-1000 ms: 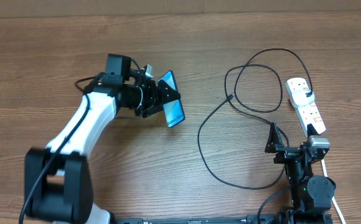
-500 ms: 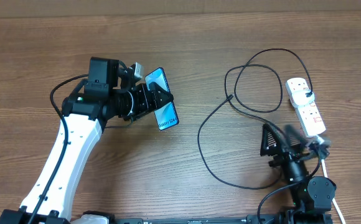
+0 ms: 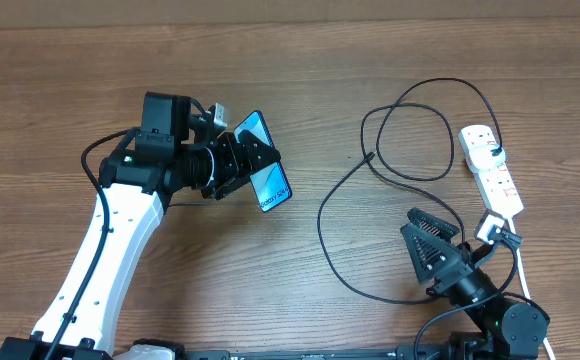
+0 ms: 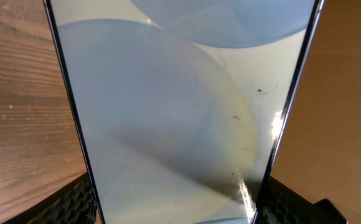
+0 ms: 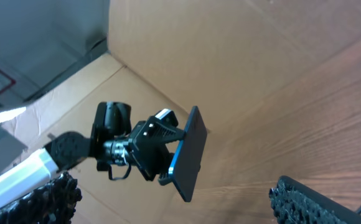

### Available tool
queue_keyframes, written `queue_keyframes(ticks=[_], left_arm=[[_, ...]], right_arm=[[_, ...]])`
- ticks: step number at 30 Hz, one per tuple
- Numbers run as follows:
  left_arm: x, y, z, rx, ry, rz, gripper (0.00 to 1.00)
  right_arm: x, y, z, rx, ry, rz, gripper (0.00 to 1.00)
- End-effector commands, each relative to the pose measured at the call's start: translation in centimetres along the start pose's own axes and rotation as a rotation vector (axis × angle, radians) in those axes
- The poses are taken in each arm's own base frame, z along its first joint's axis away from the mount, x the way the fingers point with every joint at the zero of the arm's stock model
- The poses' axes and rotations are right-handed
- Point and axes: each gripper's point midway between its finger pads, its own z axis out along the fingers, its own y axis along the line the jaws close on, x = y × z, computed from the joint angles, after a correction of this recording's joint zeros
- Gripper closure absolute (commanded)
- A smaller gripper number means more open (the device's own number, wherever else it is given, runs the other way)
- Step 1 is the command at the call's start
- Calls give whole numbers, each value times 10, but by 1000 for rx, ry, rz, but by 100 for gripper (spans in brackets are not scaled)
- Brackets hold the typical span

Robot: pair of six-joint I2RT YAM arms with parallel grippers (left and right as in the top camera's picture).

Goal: Plug charger to phone and switch on socket
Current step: 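Move the right gripper toward the phone held by the left gripper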

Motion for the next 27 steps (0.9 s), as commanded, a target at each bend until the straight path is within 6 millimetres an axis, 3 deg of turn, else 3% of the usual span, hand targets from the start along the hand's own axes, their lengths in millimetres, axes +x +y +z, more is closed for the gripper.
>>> queue_keyframes(ticks=[1,6,13,18,22,27], left_arm=[[2,-22,-10,71,9,-17,56],[4,-24,-10,79,17,-22,56],[5,-26,-10,90,27,-40,59],[5,-26,-10,90,27,-39,60],[5,-26,-10,91,25,-37,59],[5,-26,-10,91,27,-65,59]], right_arm=[[10,-6,3,6,36,-78,0],[38,-13,11,34,186,-124,1],[64,18,38,51,451,-15,1],[94,36,63,62,673,11,0],[101,28,88,39,680,0,0],[97,15,120,-36,610,-177,0]])
